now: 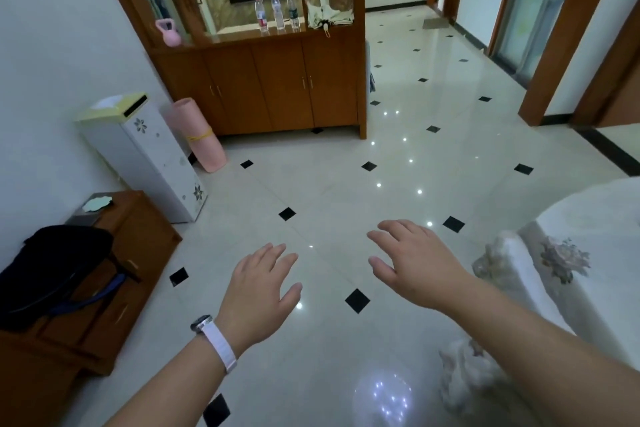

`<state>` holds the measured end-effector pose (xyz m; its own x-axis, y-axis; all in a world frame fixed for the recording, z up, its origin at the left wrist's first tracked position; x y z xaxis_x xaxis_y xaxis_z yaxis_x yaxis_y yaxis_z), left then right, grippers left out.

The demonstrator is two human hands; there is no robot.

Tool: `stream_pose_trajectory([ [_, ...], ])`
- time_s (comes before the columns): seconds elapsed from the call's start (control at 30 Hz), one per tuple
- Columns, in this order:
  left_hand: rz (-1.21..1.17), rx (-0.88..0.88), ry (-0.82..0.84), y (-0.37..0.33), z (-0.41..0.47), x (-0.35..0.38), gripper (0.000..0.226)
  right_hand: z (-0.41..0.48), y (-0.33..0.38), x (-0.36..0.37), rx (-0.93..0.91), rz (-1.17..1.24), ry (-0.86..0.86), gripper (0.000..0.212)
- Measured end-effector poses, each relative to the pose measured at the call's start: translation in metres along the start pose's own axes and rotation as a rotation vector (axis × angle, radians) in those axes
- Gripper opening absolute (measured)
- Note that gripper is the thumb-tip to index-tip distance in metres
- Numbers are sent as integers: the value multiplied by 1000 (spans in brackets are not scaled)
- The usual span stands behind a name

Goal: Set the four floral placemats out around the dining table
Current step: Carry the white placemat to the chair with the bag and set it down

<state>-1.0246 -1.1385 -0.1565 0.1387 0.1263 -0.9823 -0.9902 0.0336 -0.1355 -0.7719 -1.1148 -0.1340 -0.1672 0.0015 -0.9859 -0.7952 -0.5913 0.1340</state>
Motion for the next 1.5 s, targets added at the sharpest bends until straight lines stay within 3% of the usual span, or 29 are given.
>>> stream_pose_trajectory([
  [0.33,-35,113,29,12,200,63,51,130,-111,22,128,-41,72,77],
  [0.47,-89,198,33,7,301,71,50,195,-155,16,205,-67,77,65],
  [0.57,-130,273,9,-4,377,67,48,238,-190,0,267,-78,61,73],
  [0.67,-135,353,22,-25,446,71,48,265,-227,-8,342,-98,36,57],
  [1.07,-238,584,126,-187,611,128,53,276,-405,4,626,13,13,76],
  [1.5,-219,723,126,-422,783,158,57,226,-652,-61,843,-44,-59,52],
])
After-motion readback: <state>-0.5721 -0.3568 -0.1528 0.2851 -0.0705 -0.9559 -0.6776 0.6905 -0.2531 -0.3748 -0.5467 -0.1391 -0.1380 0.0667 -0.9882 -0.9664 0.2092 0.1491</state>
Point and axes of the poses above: each hand's wrist, its own z-axis towards the middle knuckle, its own x-axis out of the palm, y = z × x, the point moved 5 cm from there along z, towards the middle knuckle, and after that the axes turned 15 degrees about -x, right-handed, at the moved point
